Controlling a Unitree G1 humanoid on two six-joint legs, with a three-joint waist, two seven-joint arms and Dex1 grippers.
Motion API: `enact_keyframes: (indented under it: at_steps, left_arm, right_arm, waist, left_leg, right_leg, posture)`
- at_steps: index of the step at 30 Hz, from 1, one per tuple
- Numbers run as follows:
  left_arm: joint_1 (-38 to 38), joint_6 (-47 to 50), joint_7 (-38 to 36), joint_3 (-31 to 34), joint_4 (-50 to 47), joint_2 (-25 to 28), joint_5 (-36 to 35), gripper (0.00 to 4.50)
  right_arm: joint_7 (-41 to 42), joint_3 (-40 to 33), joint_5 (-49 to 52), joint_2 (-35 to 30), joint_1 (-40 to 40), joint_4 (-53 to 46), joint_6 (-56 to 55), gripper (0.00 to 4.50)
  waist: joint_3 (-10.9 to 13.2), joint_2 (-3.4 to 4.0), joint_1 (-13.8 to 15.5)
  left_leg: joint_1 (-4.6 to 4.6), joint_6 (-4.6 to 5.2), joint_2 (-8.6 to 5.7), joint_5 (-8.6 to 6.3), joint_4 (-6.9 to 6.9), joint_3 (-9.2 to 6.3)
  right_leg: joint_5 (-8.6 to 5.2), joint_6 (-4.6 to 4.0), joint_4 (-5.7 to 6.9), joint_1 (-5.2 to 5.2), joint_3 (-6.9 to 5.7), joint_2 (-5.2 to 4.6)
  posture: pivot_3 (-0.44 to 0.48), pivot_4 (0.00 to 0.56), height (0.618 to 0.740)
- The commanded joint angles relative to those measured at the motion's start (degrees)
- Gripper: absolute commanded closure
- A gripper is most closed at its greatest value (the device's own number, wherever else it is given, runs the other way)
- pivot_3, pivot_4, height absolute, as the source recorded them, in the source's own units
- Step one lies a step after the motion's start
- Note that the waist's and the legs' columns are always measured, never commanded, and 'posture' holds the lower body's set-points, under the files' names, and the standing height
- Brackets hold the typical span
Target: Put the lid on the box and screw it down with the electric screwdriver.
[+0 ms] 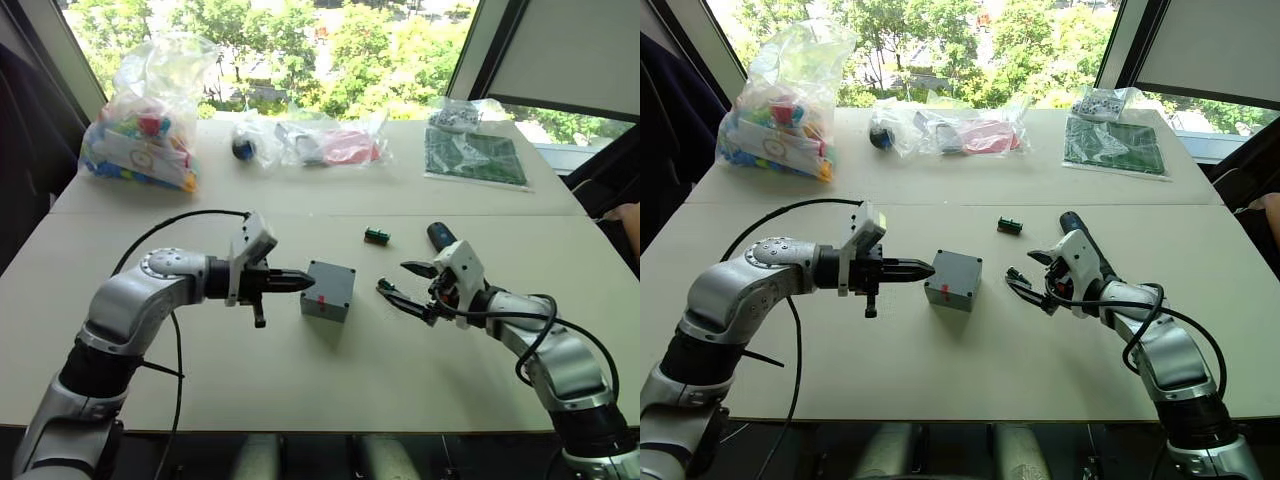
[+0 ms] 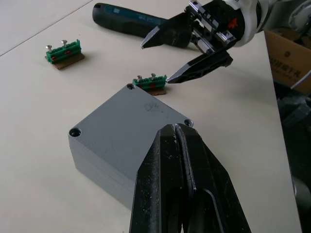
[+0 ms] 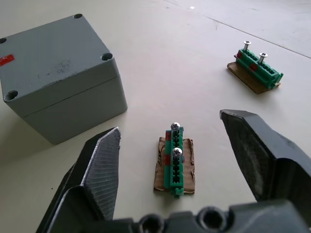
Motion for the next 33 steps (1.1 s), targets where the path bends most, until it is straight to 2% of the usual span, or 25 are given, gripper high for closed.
enact_keyframes:
  at_steps: [1,4,8,21,25,29,33]
  left_arm:
    - [-1.11,-2.48,-1.14,0.16,-0.65,0.81,1.20,4.50]
    - [-1.75,-2.43,-1.17,0.75,-0.67,0.70,1.10,4.50]
    - [-1.98,-2.53,-1.29,1.08,-0.62,0.88,1.08,4.50]
    - [-1.37,-2.20,-0.53,2.20,-1.01,1.00,0.78,4.50]
    - [-1.15,-2.13,-0.05,2.31,-1.26,0.82,0.55,4.50]
    - [-1.13,-2.13,0.29,2.36,-1.28,0.78,0.40,4.50]
    - [-1.33,-2.20,0.50,2.47,-1.00,0.76,0.45,4.50]
  right_arm:
    - [-0.51,-1.69,1.44,0.56,0.46,-0.72,1.07,0.21]
    - [-0.94,-1.60,1.11,1.03,0.88,-0.58,0.59,0.78]
    - [-1.96,-1.43,0.93,2.12,0.45,0.39,0.46,2.06]
    - [-2.00,-0.63,-0.30,2.56,-0.09,3.62,-1.79,2.06]
    - [-2.21,-0.38,-0.73,2.78,0.18,4.19,-2.45,3.07]
    - [-2.31,-0.08,-1.26,2.86,0.09,4.64,-3.09,4.48]
    - [-2.17,0.02,-1.61,2.97,0.17,4.88,-3.47,4.48]
  waist:
    - [0.00,0.00,0.06]
    - [0.00,0.00,0.08]
    - [0.00,0.00,0.05]
    - [0.00,0.00,0.03]
    - [0.00,0.00,0.01]
    - [0.00,0.00,0.03]
    - [0.00,0.00,0.03]
  left_leg:
    - [-0.03,0.00,0.00,0.00,0.01,0.00]
    - [-0.07,0.00,-0.01,0.00,0.04,0.02]
    - [-0.07,0.00,-0.02,0.00,0.05,0.02]
    - [-0.07,0.00,-0.03,0.00,0.05,0.01]
    - [-0.07,0.00,-0.03,0.00,0.05,0.01]
    - [-0.07,0.00,-0.03,0.00,0.06,0.01]
    - [-0.07,0.00,-0.03,0.00,0.07,0.01]
  right_leg:
    - [0.00,0.00,-0.02,0.00,0.00,-0.03]
    - [0.00,0.01,-0.04,0.00,0.01,-0.11]
    - [0.00,0.01,-0.04,0.00,0.01,-0.12]
    - [0.02,0.03,-0.02,0.00,0.01,-0.08]
    - [0.07,0.12,-0.01,-0.01,0.00,-0.07]
    - [0.08,0.13,-0.01,-0.01,0.01,-0.07]
    - [0.08,0.13,0.00,0.00,0.01,-0.07]
  posture:
    - [0.000,0.150,0.740]
    - [0.000,0.150,0.740]
    - [0.000,0.150,0.740]
    - [0.000,0.150,0.740]
    - [0.000,0.150,0.740]
    - [0.000,0.150,0.740]
    - [0.000,0.150,0.740]
